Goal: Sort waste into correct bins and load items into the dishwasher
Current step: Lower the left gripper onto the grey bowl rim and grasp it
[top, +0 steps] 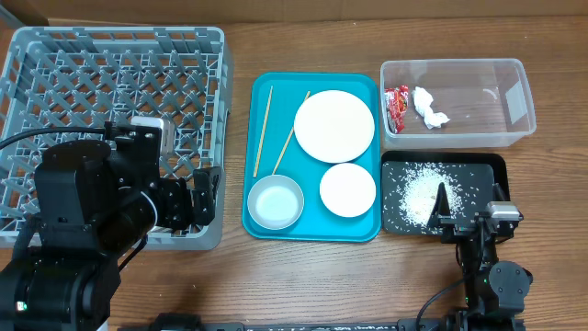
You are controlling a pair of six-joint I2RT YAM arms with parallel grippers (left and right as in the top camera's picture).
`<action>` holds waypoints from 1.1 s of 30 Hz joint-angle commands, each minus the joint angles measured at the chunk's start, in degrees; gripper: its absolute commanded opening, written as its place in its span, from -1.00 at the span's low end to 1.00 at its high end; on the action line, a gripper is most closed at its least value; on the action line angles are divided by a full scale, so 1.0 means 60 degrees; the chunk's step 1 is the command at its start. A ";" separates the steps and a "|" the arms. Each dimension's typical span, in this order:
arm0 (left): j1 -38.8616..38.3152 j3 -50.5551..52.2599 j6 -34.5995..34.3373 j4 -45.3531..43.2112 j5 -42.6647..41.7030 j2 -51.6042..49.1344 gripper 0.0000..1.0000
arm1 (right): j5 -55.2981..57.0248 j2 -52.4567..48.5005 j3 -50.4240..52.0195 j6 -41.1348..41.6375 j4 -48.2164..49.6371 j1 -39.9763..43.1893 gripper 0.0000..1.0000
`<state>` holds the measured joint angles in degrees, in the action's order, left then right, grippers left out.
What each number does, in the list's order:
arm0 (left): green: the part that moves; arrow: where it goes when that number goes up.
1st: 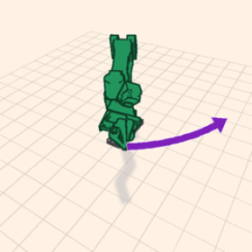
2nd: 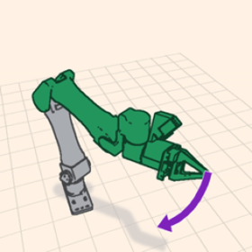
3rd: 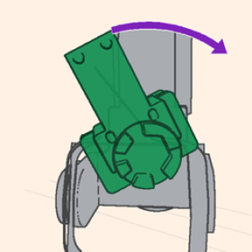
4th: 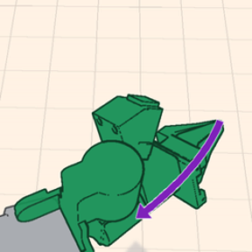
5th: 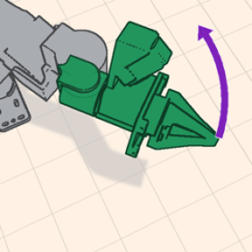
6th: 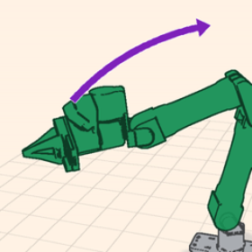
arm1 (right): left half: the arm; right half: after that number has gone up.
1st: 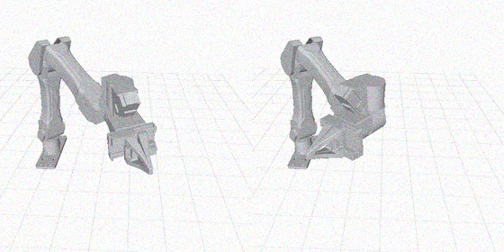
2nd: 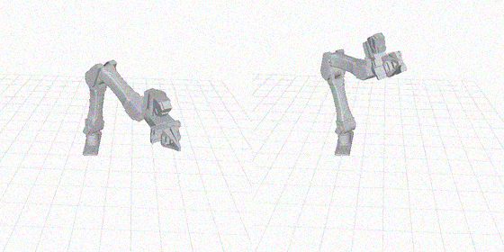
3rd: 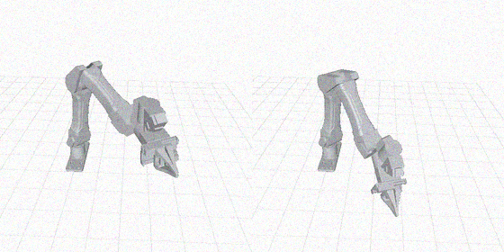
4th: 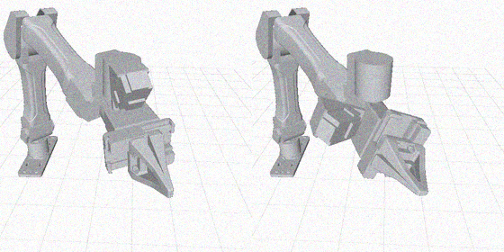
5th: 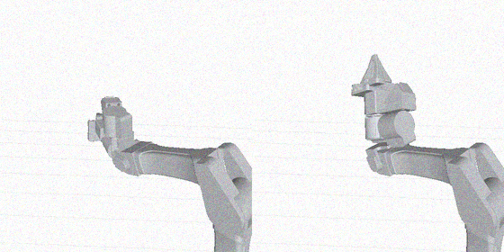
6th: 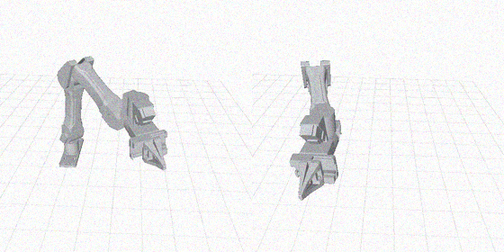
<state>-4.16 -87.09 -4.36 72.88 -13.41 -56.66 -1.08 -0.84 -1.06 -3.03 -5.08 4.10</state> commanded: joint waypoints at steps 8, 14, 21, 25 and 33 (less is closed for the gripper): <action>-0.0044 -0.0066 -0.0168 -0.0011 -0.0379 0.0004 1.00 | -0.0015 0.0113 0.0102 -0.0004 0.0080 0.0025 1.00; -0.0047 -0.0055 -0.0408 -0.0481 -0.1887 -0.0244 1.00 | -0.0015 0.0113 0.0102 -0.0004 0.0076 0.0025 1.00; -0.0918 0.0117 -0.0699 -0.0612 -0.2102 -0.2025 1.00 | -0.0015 0.0113 0.0102 -0.0004 0.0080 0.0025 1.00; -0.2350 0.0117 -0.0816 -0.0404 -0.0696 -0.3636 0.99 | -0.0015 0.0113 0.0102 -0.0004 0.0080 0.0025 1.00; -0.4619 0.0117 -0.2306 -0.0233 0.1774 -0.6779 0.64 | -0.0015 0.0113 0.0102 -0.0004 0.0080 0.0025 1.00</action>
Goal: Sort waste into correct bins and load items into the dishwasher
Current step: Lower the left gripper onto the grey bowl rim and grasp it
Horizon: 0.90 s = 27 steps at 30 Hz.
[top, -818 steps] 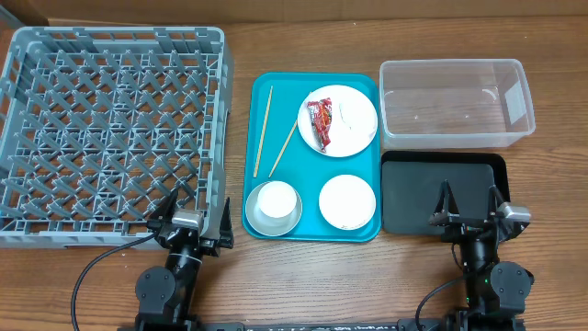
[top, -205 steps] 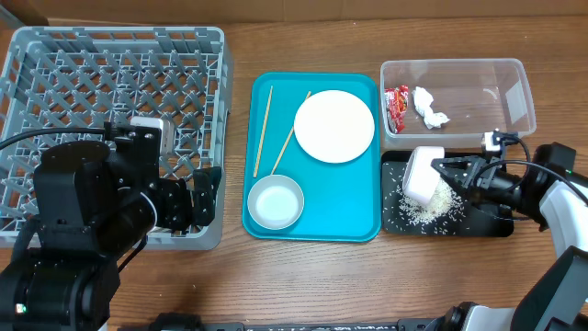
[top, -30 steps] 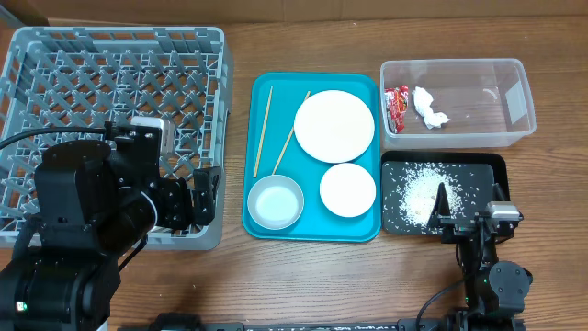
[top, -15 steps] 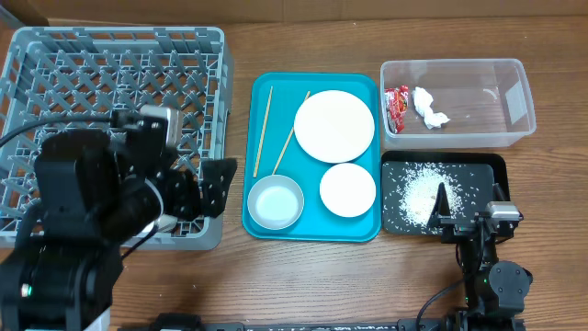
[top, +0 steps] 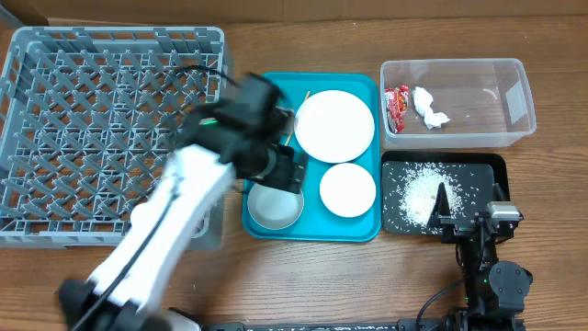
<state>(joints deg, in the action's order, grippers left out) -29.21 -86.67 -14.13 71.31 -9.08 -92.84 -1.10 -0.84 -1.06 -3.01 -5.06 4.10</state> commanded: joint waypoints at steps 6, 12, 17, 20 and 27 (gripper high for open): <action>-0.1082 0.0047 -0.1453 -0.0098 0.1013 -0.2361 0.19 | -0.0011 0.0113 0.0102 -0.0007 0.0076 0.0025 1.00; -0.1115 0.0047 -0.1676 -0.0091 0.0976 -0.2575 -0.19 | -0.0011 0.0113 0.0102 -0.0007 0.0076 0.0025 1.00; -0.0852 0.0047 -0.2692 0.0856 0.1563 -0.2379 0.11 | -0.0011 0.0113 0.0102 -0.0007 0.0076 0.0025 1.00; -0.0616 0.0087 -0.2838 0.0965 0.2131 -0.2382 0.35 | -0.0011 0.0113 0.0102 -0.0007 0.0076 0.0025 1.00; 0.0729 0.1056 -0.3424 0.0339 0.2171 -0.2382 0.03 | -0.0011 0.0113 0.0102 -0.0007 0.0076 0.0025 1.00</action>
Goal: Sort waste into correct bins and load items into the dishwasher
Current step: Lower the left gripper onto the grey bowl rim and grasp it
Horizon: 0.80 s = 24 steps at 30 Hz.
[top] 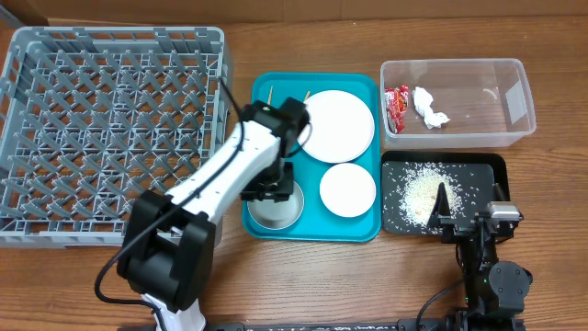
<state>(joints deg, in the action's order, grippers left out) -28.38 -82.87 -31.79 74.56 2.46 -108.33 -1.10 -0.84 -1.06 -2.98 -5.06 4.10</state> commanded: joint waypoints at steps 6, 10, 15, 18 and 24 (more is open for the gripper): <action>0.1300 0.0951 -0.0095 -0.0470 -0.0073 0.0200 0.08 | -0.0011 0.0113 0.0102 -0.0011 0.0073 0.0025 1.00; 0.1304 0.1173 0.0022 -0.0754 -0.0022 0.0200 -0.02 | -0.0011 0.0113 0.0102 -0.0011 0.0076 0.0025 1.00; 0.1107 0.1446 0.0328 -0.1082 -0.0663 0.0200 -0.17 | -0.0011 0.0113 0.0102 -0.0011 0.0076 0.0025 1.00; 0.1100 0.1519 0.0295 -0.1089 -0.0670 0.0200 -0.38 | -0.0011 0.0113 0.0102 -0.0011 0.0076 0.0025 1.00; 0.1093 0.1548 0.0339 -0.1162 -0.0667 0.0200 -0.85 | -0.0011 0.0113 0.0102 -0.0011 0.0073 0.0025 1.00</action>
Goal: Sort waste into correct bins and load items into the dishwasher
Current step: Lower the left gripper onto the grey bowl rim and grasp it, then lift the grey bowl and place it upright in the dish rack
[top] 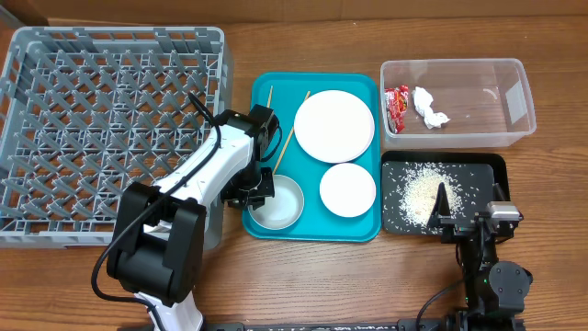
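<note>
A metal bowl (280,204) sits at the front left of the teal tray (312,230). My left gripper (252,188) is down at the bowl's left rim; its fingers are hidden under the wrist, so their state is unclear. A large white plate (333,125), a small white plate (347,189) and two wooden chopsticks (267,115) also lie on the tray. The grey dish rack (101,119) stands at the left with nothing in it. My right gripper (441,204) rests shut over the black tray of rice (413,188).
At the back right, a clear plastic bin (496,106) holds a red wrapper (397,108) and a crumpled tissue (428,108). The left arm's white link lies across the rack's front right corner. The rack, teal tray and bins stand close together.
My left gripper has shifted a little to the left, from over the bowl to its left rim, and the wrist has moved left off the large plate. The bowl stays in place.
The left arm was folded over the rack's front edge. Then it was stretched toward the teal tray, with the gripper by the bowl. Then it was over the bowl, and now it is at the bowl's left rim. The right arm and all tray items have not moved.
</note>
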You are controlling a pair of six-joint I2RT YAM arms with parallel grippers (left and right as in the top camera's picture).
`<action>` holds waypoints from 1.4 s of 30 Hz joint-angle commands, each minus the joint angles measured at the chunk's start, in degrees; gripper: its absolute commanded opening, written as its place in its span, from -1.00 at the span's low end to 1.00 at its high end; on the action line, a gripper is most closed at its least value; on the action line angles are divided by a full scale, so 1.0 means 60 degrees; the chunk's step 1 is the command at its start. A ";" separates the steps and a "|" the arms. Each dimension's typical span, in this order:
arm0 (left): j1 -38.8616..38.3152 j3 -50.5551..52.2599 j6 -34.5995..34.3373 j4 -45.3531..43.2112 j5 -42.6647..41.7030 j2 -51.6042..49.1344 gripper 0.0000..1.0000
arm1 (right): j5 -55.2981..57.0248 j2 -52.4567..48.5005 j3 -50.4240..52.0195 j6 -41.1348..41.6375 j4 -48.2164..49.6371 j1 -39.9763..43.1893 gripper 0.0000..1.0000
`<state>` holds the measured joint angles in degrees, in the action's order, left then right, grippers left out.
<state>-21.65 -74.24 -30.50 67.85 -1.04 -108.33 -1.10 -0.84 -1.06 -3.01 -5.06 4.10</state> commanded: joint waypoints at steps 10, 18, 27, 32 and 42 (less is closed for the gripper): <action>-0.0029 -0.0186 0.0266 0.0204 -0.0011 0.0415 -0.91 | -0.0011 0.0113 0.0102 -0.0007 0.0076 0.0025 1.00; -0.0004 -0.3413 0.0226 0.2812 0.2448 0.1668 -0.92 | -0.0011 0.0113 0.0102 -0.0007 0.0076 0.0025 1.00; 0.0051 -0.5544 -0.0674 0.4721 0.7992 0.1694 -0.92 | -0.0011 0.0113 0.0102 -0.0007 0.0076 0.0025 1.00; 0.0375 -0.5537 -0.0692 0.4725 0.9810 0.1362 -0.92 | -0.0011 0.0113 0.0102 -0.0007 0.0076 0.0025 1.00; 0.1279 -0.5537 -0.1067 0.4575 1.1530 -0.0080 -0.92 | -0.0011 0.0113 0.0102 -0.0007 0.0076 0.0025 1.00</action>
<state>-15.35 -107.09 -34.83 95.74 60.82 -105.43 -1.08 -0.84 -1.06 -3.01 -5.04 4.10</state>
